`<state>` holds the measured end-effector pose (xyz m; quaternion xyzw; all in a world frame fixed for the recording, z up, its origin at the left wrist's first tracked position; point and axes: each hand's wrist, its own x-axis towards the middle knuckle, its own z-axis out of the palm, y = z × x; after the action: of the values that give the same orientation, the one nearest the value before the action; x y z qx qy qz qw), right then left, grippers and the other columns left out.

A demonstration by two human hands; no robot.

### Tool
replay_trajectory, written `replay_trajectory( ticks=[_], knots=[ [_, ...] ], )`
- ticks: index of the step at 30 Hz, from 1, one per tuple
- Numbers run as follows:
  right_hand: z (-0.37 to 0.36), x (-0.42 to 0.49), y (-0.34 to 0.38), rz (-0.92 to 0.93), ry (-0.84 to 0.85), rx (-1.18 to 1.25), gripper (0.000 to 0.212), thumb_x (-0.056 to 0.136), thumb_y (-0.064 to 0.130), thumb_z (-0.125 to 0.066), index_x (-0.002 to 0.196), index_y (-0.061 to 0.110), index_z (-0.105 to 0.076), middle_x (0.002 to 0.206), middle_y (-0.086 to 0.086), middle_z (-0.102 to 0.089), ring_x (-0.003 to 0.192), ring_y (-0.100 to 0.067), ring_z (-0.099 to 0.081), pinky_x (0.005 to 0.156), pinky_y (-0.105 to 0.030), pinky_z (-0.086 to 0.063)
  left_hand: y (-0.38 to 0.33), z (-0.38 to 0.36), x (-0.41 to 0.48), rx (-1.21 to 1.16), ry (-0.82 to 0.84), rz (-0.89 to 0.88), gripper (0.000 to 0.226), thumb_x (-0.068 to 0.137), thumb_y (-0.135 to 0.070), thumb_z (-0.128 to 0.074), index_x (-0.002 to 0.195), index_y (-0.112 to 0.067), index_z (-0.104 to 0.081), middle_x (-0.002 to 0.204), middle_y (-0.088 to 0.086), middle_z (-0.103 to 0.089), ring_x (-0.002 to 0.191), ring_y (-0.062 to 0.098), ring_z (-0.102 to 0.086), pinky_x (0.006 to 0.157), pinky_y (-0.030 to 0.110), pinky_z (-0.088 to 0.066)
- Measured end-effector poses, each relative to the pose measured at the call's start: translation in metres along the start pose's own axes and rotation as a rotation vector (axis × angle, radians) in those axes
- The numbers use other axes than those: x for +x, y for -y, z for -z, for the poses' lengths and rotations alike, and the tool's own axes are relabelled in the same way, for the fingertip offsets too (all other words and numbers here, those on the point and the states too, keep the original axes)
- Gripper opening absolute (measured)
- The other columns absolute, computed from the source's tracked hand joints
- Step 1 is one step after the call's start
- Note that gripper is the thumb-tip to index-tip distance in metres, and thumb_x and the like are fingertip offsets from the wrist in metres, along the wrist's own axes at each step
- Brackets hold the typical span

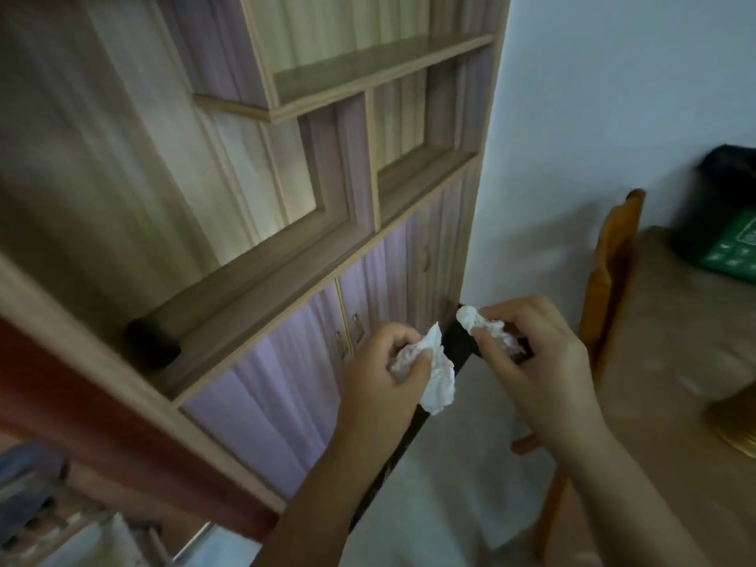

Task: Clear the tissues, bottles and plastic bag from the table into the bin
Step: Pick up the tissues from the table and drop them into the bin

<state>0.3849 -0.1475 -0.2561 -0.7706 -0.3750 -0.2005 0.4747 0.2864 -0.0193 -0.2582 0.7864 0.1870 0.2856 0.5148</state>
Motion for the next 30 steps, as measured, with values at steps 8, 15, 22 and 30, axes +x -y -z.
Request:
replay_trajectory(
  ticks=[8, 15, 22, 30],
  knots=[
    [-0.006, 0.061, -0.057, -0.129, -0.098, -0.165, 0.012, 0.077, 0.014, -0.063, 0.086, 0.005, -0.064, 0.082, 0.001, -0.052, 0.073, 0.001, -0.047, 0.066, -0.004, -0.038, 0.015, -0.049, 0.114, -0.142, 0.189, -0.096, 0.024, 0.081, -0.009, -0.064, 0.073, -0.029, -0.056, 0.072, -0.016, -0.062, 0.063, -0.002, -0.057, 0.058, 0.015, -0.046],
    [-0.021, 0.119, -0.115, -0.278, -0.222, -0.336, 0.013, 0.077, 0.010, -0.070, 0.089, 0.007, -0.065, 0.086, 0.000, -0.055, 0.076, -0.005, -0.050, 0.067, -0.011, -0.043, 0.037, -0.107, 0.225, -0.237, 0.347, -0.215, 0.010, 0.073, -0.036, -0.059, 0.077, -0.027, -0.057, 0.070, -0.013, -0.061, 0.065, -0.002, -0.055, 0.060, 0.011, -0.042],
    [-0.037, 0.195, -0.155, -0.263, -0.336, -0.443, 0.014, 0.078, 0.014, -0.066, 0.088, 0.004, -0.066, 0.087, -0.002, -0.056, 0.077, -0.006, -0.052, 0.068, -0.010, -0.042, 0.040, -0.162, 0.330, -0.275, 0.497, -0.254, 0.010, 0.076, -0.025, -0.062, 0.081, -0.031, -0.056, 0.077, -0.012, -0.060, 0.069, 0.001, -0.057, 0.060, 0.010, -0.043],
    [-0.019, 0.228, -0.232, -0.426, -0.415, -0.520, 0.013, 0.077, 0.010, -0.070, 0.089, 0.006, -0.066, 0.089, 0.005, -0.053, 0.083, 0.001, -0.051, 0.070, -0.009, -0.042, 0.040, -0.251, 0.388, -0.277, 0.634, -0.292, 0.022, 0.081, -0.016, -0.065, 0.078, -0.033, -0.052, 0.074, -0.014, -0.057, 0.067, -0.004, -0.055, 0.054, 0.006, -0.039]
  ],
)
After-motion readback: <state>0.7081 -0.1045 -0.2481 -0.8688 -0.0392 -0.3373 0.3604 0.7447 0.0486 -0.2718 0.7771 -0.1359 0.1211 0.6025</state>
